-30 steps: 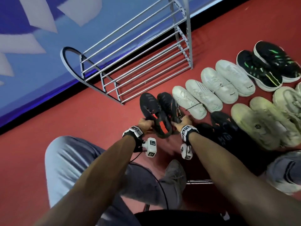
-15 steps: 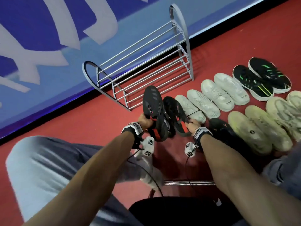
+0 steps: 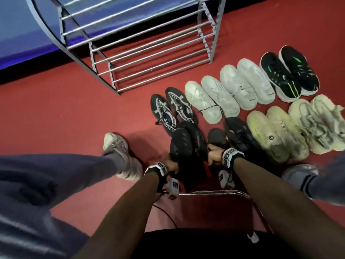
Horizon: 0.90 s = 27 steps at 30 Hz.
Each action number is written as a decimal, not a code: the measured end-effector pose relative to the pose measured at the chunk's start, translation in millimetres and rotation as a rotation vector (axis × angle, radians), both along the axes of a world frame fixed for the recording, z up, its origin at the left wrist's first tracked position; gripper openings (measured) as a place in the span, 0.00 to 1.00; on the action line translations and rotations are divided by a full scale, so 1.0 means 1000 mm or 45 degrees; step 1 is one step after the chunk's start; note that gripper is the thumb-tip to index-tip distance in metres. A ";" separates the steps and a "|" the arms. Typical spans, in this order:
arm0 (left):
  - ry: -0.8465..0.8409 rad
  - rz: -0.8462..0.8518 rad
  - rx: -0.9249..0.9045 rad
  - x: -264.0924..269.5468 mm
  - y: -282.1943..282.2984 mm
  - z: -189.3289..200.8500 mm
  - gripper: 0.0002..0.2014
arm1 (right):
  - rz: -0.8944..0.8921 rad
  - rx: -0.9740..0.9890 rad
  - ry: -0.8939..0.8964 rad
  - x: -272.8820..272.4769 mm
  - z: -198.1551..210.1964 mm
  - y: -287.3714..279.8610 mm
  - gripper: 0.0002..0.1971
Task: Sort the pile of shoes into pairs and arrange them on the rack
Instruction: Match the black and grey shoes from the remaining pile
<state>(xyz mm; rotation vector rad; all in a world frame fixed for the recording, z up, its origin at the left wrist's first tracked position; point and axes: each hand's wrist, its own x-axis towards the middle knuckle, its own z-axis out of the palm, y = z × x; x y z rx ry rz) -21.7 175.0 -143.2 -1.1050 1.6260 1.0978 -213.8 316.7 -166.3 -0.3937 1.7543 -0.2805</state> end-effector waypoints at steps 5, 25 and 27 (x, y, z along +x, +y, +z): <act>-0.173 -0.059 0.146 0.020 0.015 -0.024 0.08 | 0.277 0.116 0.077 0.019 0.002 0.015 0.34; -0.074 0.319 0.091 -0.005 0.010 -0.018 0.07 | -0.227 0.122 0.243 0.032 -0.025 0.022 0.38; -0.071 0.362 0.100 -0.003 0.012 -0.027 0.09 | -0.225 0.142 0.353 0.032 -0.005 0.018 0.30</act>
